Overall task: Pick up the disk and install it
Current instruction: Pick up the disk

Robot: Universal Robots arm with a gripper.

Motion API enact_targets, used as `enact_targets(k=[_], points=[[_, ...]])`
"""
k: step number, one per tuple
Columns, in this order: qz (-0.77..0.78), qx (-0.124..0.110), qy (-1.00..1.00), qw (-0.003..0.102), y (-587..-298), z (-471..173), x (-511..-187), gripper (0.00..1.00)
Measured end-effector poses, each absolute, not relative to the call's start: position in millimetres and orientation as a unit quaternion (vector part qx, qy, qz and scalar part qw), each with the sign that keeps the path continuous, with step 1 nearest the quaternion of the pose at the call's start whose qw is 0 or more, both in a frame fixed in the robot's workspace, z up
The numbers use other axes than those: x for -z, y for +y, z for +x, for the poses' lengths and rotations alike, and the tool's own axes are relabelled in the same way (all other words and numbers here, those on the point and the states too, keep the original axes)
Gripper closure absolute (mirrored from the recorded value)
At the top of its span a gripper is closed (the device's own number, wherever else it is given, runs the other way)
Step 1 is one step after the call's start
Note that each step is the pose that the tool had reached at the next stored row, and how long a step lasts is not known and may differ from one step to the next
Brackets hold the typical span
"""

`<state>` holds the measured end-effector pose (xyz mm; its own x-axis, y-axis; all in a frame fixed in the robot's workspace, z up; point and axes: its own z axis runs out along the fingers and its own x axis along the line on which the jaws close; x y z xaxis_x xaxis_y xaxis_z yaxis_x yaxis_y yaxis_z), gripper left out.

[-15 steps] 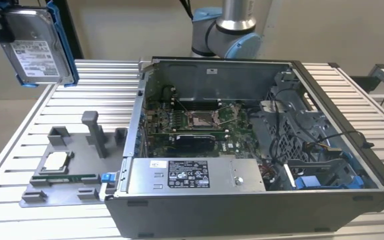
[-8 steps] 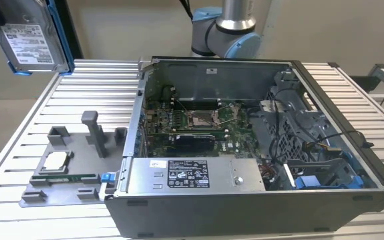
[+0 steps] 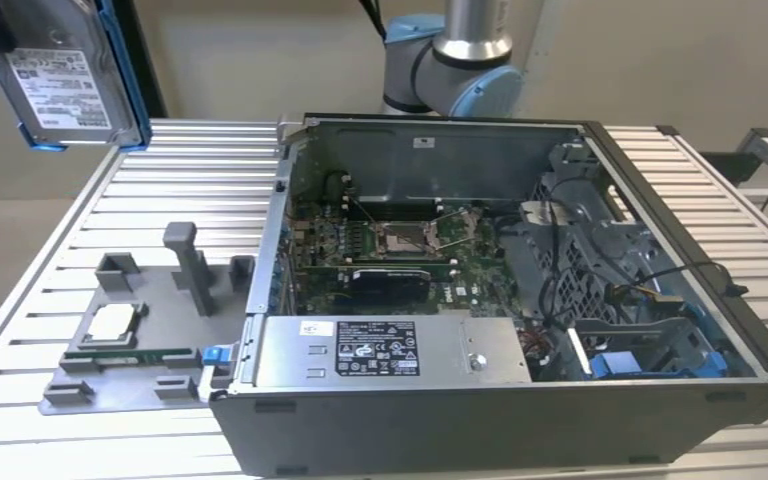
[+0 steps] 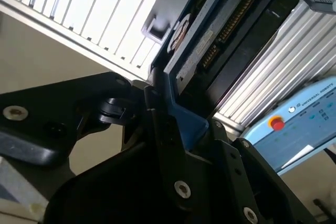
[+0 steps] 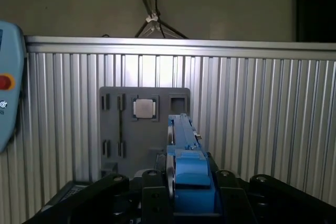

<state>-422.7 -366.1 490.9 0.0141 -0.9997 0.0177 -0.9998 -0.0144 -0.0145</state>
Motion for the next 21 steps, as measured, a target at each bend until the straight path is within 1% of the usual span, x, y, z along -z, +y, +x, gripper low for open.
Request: enact_targets(k=[21], points=[[0.712,-0.011,-0.702,0.001,-366.1,-364.3,-490.8,1.00]])
